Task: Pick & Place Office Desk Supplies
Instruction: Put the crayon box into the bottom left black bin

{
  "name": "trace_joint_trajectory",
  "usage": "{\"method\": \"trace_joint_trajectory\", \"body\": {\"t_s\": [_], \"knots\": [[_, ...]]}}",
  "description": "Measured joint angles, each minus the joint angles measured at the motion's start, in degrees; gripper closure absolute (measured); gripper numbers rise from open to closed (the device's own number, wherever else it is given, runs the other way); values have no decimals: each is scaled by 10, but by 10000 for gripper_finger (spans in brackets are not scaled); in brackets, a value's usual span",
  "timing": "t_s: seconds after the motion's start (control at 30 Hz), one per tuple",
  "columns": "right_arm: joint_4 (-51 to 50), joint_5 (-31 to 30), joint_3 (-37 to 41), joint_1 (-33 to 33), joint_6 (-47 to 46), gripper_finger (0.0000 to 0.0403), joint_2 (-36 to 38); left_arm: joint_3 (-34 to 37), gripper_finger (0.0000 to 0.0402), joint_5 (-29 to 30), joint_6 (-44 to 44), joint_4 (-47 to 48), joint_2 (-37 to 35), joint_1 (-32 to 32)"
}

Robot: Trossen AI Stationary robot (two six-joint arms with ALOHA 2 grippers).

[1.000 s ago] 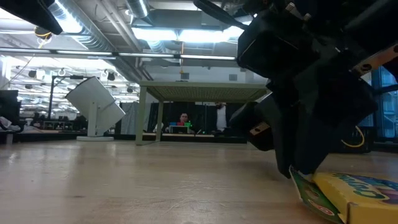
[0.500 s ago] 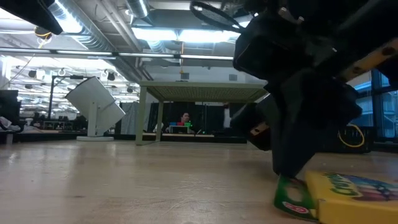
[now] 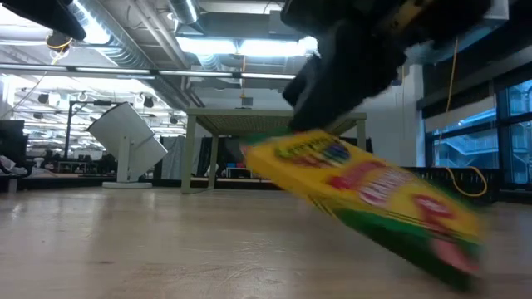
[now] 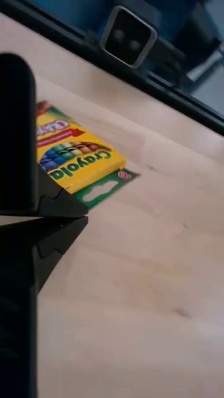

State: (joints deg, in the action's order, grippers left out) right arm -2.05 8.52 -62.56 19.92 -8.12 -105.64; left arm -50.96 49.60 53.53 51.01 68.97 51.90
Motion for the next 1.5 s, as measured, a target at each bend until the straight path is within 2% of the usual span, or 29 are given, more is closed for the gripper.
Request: {"method": "trace_joint_trajectory", "body": {"t_s": [0.13,0.37,0.47,0.57,0.7,0.83,1.1,1.3,1.5], "knots": [[-15,-38,-11,-7,3,402,19,0,333,1,-73,-63,16,0],[-29,-65,-22,-12,-1,402,25,0,268,33,-179,-169,57,-13],[-30,-86,-24,-12,-2,403,25,0,242,68,-187,-201,72,-32],[-39,-109,-24,-12,-7,403,31,0,222,81,-149,-219,80,-58],[-59,-144,-24,-12,-17,403,52,0,206,38,-64,-237,82,-97],[-63,-182,-24,-7,-16,403,80,0,202,-6,-50,-257,85,-130],[-65,-239,-24,2,-2,403,110,0,201,-77,-158,-357,137,-173],[-66,-242,-24,2,-2,403,110,0,203,-99,-270,-470,184,-196],[-66,-242,-24,3,8,403,109,0,202,-107,-310,-523,207,-218]]}}
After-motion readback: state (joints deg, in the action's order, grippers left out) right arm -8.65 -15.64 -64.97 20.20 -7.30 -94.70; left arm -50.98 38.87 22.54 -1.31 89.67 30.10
